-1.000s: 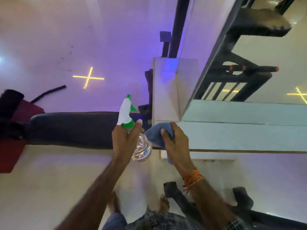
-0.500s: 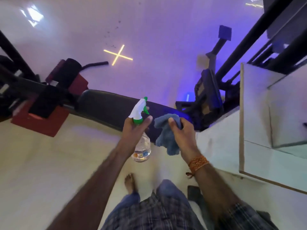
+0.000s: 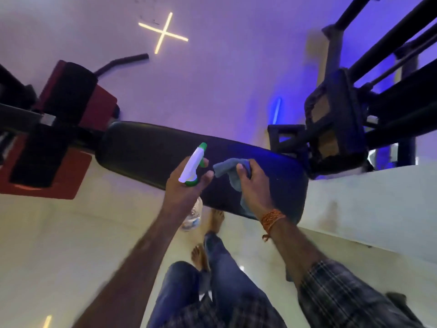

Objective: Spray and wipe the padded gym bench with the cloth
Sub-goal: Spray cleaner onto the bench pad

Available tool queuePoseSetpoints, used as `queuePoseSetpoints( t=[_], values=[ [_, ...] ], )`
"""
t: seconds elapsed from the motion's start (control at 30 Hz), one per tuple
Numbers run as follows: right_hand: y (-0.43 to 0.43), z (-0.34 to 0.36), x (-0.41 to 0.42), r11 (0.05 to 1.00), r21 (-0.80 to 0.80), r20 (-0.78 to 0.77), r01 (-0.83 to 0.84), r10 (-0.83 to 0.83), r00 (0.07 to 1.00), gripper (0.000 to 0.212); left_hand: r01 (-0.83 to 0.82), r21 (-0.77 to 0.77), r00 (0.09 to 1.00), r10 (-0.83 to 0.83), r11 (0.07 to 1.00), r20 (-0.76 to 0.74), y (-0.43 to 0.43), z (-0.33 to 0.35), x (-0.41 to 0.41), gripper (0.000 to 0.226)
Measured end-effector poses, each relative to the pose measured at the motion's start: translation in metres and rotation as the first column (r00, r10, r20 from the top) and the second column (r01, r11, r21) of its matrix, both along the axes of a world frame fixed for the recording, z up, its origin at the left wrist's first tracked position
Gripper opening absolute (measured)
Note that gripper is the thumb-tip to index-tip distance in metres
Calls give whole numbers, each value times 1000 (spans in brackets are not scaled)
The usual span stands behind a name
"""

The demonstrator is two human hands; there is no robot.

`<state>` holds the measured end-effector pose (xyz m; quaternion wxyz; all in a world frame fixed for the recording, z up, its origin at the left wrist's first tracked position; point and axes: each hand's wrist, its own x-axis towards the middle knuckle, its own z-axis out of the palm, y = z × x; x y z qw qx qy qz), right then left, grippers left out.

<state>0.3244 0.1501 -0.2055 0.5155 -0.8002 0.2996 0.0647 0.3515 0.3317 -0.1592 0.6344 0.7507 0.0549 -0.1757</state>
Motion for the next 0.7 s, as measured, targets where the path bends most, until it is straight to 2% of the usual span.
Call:
queuePoseSetpoints(
  t=[0.2,0.27,0.33,0.4,0.47,0.5,0.53,0.6,0.7],
  values=[
    [12,-94,59,990,143,6,2,-3,1000,10,8,119,1000,-8,993,1,-5,-90,51,36],
    [3,-136,73,988,147,-53,37,-30,998,15,19,119,999,-15,993,-40,-5,-128,61,39],
    [-6,-176,78,999,34,-193,-5,11,981,43,33,118,997,-24,993,-73,-7,-164,68,41],
    [-9,-208,73,956,-231,-297,-181,108,949,70,36,134,993,-20,990,-119,-8,-193,71,41],
    [-1,-226,65,773,-498,-311,-392,263,913,74,50,153,986,-24,987,-164,-8,-217,70,34],
    [3,-232,61,692,-557,-309,-459,340,888,73,68,165,984,-38,984,-176,-8,-225,69,33],
    [7,-237,58,643,-566,-319,-516,406,856,71,84,176,982,-52,981,-180,-9,-231,69,33],
    [12,-245,52,623,-511,-357,-593,474,805,68,101,191,984,-70,976,-164,-10,-236,69,35],
    [17,-249,51,611,-511,-398,-604,455,797,67,127,192,985,-101,973,-140,-12,-235,69,30]
  ],
)
